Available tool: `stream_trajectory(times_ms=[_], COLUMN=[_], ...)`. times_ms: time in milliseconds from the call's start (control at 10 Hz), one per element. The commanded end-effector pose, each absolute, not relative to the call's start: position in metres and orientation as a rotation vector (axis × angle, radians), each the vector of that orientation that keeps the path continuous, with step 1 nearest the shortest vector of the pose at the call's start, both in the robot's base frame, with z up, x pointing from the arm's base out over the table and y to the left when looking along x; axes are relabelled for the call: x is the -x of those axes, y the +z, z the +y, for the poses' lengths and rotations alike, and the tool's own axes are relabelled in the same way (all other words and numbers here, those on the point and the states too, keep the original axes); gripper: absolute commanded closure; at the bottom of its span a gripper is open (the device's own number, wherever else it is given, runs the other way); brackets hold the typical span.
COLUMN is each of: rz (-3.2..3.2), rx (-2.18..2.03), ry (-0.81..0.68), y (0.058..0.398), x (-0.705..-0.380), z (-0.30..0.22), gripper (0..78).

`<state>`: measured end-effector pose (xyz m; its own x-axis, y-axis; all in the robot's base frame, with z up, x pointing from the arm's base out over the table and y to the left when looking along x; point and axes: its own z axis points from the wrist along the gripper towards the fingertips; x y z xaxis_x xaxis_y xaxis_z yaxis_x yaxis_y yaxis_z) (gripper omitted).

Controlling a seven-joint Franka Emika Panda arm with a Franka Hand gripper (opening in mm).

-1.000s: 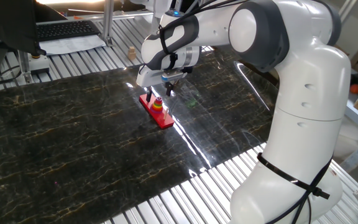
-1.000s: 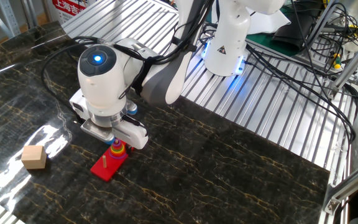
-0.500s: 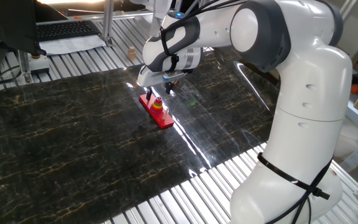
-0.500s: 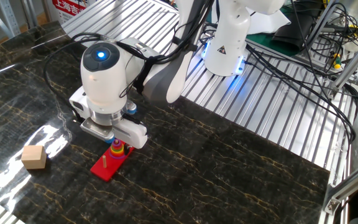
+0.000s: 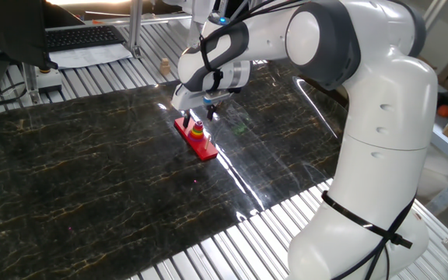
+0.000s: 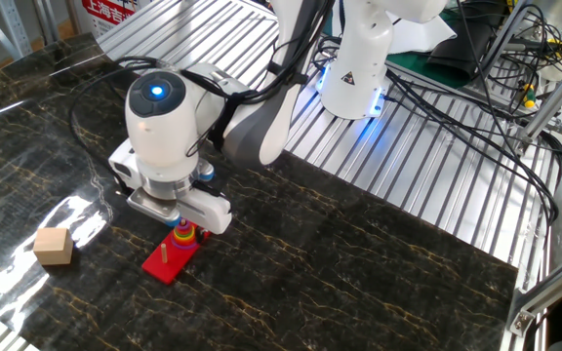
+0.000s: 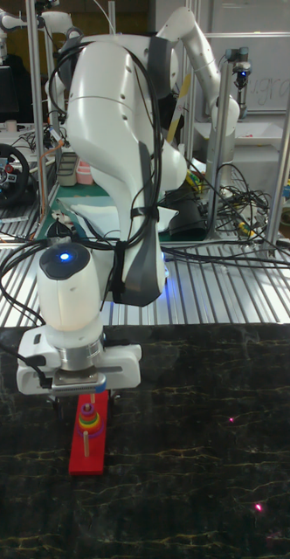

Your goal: Take out one Hanoi block and throw it aside

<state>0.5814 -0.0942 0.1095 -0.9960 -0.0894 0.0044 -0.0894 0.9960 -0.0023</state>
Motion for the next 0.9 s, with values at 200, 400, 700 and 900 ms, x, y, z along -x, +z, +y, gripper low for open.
stream_trajectory(times_ms=[200, 400, 700, 900], rz=[-3.135, -3.134, -3.134, -3.133], rx=[-0.14, -0.131, -0.125, -0.125], ry=[-0.005, -0.009, -0.013, -0.012], y=[0.1079, 0.1079, 0.1095, 0.1139], x=[-0.5769, -0.577, -0.5769, -0.5764], z=[-0.0948, -0.0949, -0.095, -0.0955], gripper=[0.2, 0.2, 0.2, 0.2])
